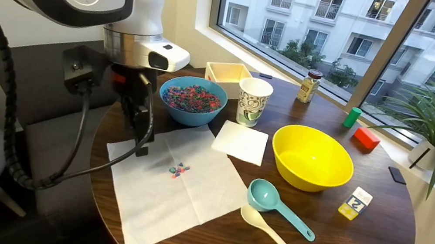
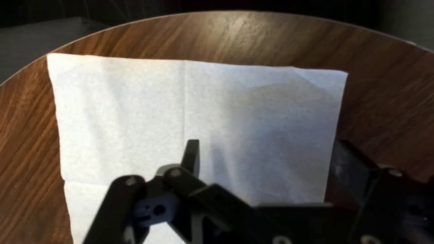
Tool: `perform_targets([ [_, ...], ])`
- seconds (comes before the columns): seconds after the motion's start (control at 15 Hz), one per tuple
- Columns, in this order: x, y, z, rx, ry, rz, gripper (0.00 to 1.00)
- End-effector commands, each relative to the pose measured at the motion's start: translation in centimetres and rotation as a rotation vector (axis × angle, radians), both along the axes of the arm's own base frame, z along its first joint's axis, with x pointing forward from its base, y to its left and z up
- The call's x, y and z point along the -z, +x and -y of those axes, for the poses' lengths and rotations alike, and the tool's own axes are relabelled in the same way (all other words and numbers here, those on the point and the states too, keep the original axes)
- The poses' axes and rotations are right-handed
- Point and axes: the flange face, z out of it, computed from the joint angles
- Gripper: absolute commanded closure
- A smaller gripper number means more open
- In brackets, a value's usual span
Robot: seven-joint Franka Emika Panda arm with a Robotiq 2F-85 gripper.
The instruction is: Put some of the contents of the blue bowl onto the napkin on the right and then fold the napkin
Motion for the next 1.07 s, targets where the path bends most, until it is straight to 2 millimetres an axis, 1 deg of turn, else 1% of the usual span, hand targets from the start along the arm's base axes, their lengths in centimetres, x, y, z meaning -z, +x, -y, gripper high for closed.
perform_targets([
  [0.0,0.9,0.1,-1.1,-0.034,-0.029,-0.012,0.00],
  [0.6,2.6,1.3,-1.6,-0.026,-0.067,0.016,0.00],
  [1.0,3.0,2.6,-2.6,0.014,-0.050,0.028,0.00],
])
